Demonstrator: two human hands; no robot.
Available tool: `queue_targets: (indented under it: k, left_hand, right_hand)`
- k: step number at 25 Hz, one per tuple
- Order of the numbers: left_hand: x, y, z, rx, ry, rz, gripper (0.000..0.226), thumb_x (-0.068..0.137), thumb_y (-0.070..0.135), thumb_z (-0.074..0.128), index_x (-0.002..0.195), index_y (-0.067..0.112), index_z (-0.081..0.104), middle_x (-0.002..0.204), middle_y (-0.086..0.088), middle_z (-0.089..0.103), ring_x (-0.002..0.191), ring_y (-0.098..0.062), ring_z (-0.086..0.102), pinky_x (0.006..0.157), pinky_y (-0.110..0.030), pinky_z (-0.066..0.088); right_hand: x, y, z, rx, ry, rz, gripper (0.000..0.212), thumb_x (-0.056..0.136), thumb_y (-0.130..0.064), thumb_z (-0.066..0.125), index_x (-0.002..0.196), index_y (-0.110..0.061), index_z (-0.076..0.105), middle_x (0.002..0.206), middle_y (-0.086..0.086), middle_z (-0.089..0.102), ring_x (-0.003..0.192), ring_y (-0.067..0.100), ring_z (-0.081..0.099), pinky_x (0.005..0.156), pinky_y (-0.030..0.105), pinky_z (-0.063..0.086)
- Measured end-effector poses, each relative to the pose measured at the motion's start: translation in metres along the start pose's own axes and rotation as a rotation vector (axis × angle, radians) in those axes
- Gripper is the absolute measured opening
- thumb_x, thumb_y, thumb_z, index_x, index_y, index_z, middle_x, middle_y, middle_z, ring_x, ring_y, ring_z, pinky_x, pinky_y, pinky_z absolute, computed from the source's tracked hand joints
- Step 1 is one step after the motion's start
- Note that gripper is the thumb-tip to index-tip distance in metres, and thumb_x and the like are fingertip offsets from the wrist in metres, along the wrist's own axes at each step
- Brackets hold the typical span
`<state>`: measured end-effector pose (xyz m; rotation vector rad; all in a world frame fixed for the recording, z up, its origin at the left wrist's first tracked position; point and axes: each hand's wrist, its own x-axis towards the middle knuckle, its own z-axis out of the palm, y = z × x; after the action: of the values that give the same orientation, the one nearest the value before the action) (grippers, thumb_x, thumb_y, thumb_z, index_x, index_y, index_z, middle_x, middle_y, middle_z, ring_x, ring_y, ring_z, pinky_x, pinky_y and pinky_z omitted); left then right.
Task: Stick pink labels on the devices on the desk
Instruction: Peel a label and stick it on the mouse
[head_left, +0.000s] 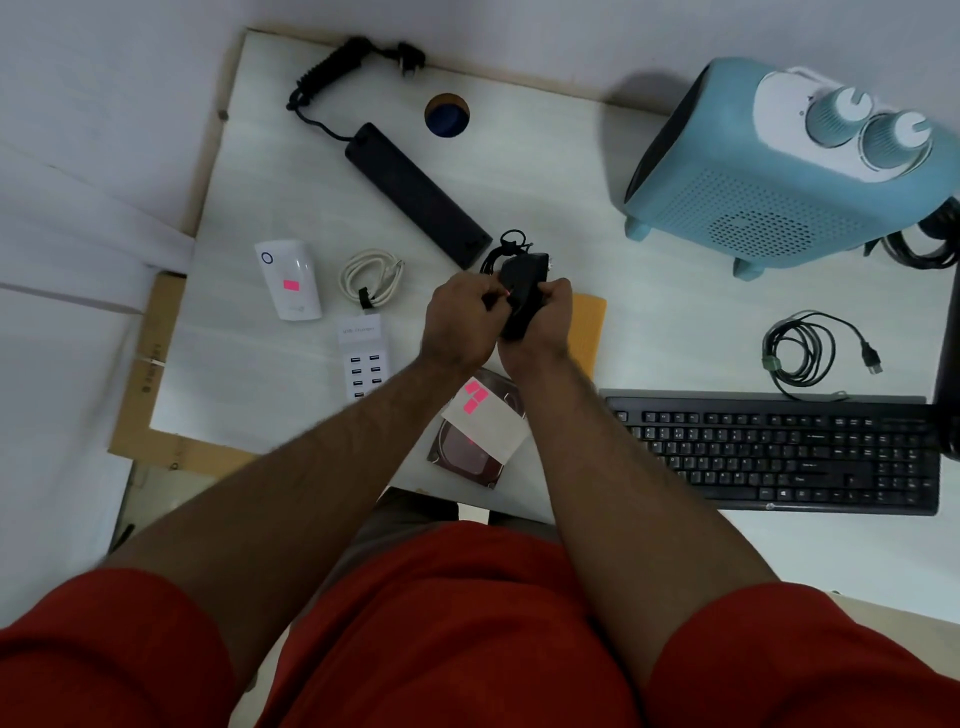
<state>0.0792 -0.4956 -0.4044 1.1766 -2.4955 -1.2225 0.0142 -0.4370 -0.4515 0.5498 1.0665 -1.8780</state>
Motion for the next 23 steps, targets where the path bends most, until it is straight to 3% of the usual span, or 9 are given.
queue_targets:
  k: [9,13,16,23]
  left_hand:
    - [-0.008,0.000,0.005,0.059,0.039,0.070,0.021,0.084,0.018,0.057,0.084,0.005,0.073,0.075,-0.011,0.063,0.069,-0.021,0.057,0.061,-0.037,0.050]
    - [-0.015,-0.008,0.008,0.050,0.054,0.121,0.032,0.086,0.018,0.049,0.105,0.006,0.072,0.085,-0.014,0.063,0.078,-0.023,0.057,0.066,-0.030,0.046]
    - [-0.013,-0.010,0.008,0.084,0.021,0.104,0.040,0.090,0.016,0.041,0.119,0.006,0.066,0.096,-0.017,0.060,0.087,-0.026,0.056,0.071,-0.033,0.049]
    - [-0.016,-0.008,0.008,0.184,0.046,0.022,0.048,0.088,0.016,0.034,0.126,0.007,0.062,0.097,-0.020,0.059,0.088,-0.034,0.054,0.074,-0.044,0.049]
  right_hand:
    - [0.000,-0.001,0.002,0.036,-0.007,0.002,0.039,0.081,-0.037,0.040,0.098,-0.004,0.055,0.082,0.009,0.053,0.076,0.021,0.052,0.064,0.029,0.045]
    - [0.001,-0.002,0.005,0.072,-0.015,0.014,0.047,0.083,-0.035,0.040,0.112,-0.001,0.054,0.087,0.012,0.056,0.079,0.023,0.056,0.063,0.027,0.051]
    - [0.003,-0.001,0.008,0.092,-0.033,0.024,0.051,0.076,-0.036,0.045,0.110,0.000,0.053,0.087,0.013,0.055,0.078,0.024,0.055,0.065,0.030,0.049]
    - [0.001,0.001,0.010,0.145,-0.010,0.043,0.043,0.080,-0.033,0.043,0.105,0.000,0.056,0.085,0.013,0.056,0.074,0.023,0.056,0.061,0.027,0.049]
